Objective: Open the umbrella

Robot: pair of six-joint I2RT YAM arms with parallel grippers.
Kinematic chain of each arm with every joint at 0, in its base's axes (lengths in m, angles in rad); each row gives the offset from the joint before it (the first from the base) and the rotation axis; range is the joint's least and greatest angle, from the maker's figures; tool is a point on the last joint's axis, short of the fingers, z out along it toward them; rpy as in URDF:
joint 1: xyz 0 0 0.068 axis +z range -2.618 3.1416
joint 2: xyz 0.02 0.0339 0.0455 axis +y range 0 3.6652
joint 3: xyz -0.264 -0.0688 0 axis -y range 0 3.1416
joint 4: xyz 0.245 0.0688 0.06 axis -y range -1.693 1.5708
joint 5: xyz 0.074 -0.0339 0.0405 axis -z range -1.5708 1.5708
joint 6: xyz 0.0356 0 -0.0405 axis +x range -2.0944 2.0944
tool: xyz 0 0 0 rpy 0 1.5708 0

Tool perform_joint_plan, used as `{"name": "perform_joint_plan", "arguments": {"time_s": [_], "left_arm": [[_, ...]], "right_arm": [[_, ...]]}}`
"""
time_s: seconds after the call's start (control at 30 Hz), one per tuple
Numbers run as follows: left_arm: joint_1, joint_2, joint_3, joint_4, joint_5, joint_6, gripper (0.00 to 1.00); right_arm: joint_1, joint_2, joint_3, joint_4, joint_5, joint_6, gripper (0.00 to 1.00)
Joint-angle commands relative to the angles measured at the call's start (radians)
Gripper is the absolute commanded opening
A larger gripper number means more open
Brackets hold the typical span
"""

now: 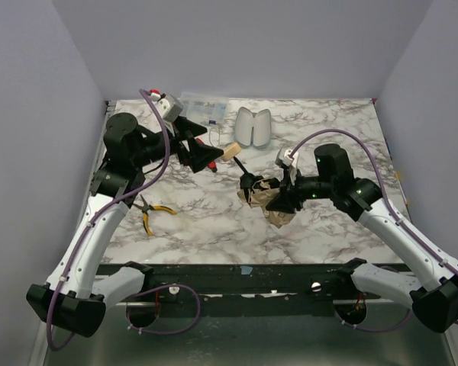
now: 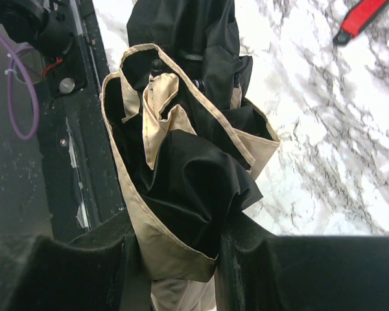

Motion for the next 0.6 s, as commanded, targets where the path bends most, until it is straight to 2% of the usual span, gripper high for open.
{"name": "perform_joint_plan", "arguments": {"time_s": [0.0,0.17,0.23,0.3,0.37,0.57], "left_arm": [[-0.004,-0.082,0.054,-0.196,-0.104,0.575,0.98],[-0.056,-0.145,0.051,-0.474,-0.123,1.268,0.99],[-0.105,-0.182,-0.008,-0.523,-0.162,1.483,0.98],[-0.163,-0.216,-0.068,-0.533,-0.196,1.626,0.98],[-0.216,-0.226,-0.102,-0.520,-0.230,1.685,0.96],[-0.363,-0.159,-0.073,-0.572,-0.303,1.729,0.87]], "right_arm": [[0.003,0.033,0.059,-0.072,0.043,-0.012,0.01],[0.003,0.089,0.101,-0.172,0.059,-0.063,0.01],[0.002,0.109,0.119,-0.200,0.048,-0.078,0.01],[0.003,0.139,0.146,-0.247,0.031,-0.097,0.01],[0.003,0.167,0.167,-0.288,0.019,-0.122,0.01],[0.003,0.232,0.218,-0.370,0.007,-0.157,0.01]]}}
